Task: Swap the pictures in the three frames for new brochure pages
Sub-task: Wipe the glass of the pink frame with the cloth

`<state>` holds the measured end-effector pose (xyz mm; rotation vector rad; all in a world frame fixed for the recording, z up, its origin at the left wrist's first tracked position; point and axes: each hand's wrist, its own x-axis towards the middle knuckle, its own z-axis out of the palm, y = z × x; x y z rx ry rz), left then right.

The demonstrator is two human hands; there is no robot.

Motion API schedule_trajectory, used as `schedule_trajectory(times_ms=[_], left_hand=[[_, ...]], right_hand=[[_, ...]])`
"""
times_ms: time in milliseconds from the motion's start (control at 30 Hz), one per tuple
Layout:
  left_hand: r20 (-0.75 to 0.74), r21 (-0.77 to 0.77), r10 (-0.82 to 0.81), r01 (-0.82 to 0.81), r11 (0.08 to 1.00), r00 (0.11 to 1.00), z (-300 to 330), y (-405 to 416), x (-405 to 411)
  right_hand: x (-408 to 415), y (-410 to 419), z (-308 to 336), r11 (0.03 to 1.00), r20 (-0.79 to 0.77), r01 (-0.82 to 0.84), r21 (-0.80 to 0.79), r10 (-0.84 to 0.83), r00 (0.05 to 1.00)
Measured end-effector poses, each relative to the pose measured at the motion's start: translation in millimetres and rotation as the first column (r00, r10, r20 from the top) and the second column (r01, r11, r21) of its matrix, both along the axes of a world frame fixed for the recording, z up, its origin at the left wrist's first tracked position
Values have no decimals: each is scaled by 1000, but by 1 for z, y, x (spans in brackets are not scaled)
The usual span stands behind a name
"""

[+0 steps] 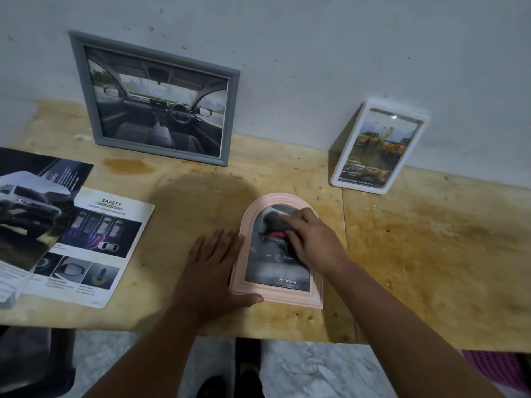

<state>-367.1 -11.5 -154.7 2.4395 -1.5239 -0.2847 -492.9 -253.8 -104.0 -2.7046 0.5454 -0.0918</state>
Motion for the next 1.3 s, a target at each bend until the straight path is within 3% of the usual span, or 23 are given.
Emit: schedule_trajectory(times_ms=[133,333,533,633,733,800,933,1167,1233,1300], left_hand=[[3,0,-4,4,1000,1000,1,1,0],[4,26,-8,8,1000,1000,1,0,0],[-10,51,-2,2,999,1000,-1,1,1],[-14,40,0,0,999,1000,0,1,1],[-8,31,2,-2,1000,1000,0,1,1],[4,37,3,-3,999,1000,1,1,1],[15,35,1,-2,999,1000,1,1,0],[4,39,2,-2,999,1000,-1,1,0],[4,30,-3,2,1000,1000,-2,2,1],[5,24,1,-1,1000,1000,-2,2,1]], right_hand=[[9,0,-20,986,-86,86,-145,-99,991],[-12,25,-13,996,-70,23,-81,-29,997],[-52,51,1,963,-136,-236,127,252,958],[-35,29,17,932,-146,-240,272,286,947],[-2,-3,12,989,-53,-63,137,71,996],[15,-11,1,998,-98,57,-13,-58,994],[7,11,-7,995,-171,41,-93,-56,984],[-51,54,11,937,-199,-262,231,309,930],[-34,36,20,915,-194,-251,316,321,927],[-11,11,23,951,-106,-149,272,183,977]])
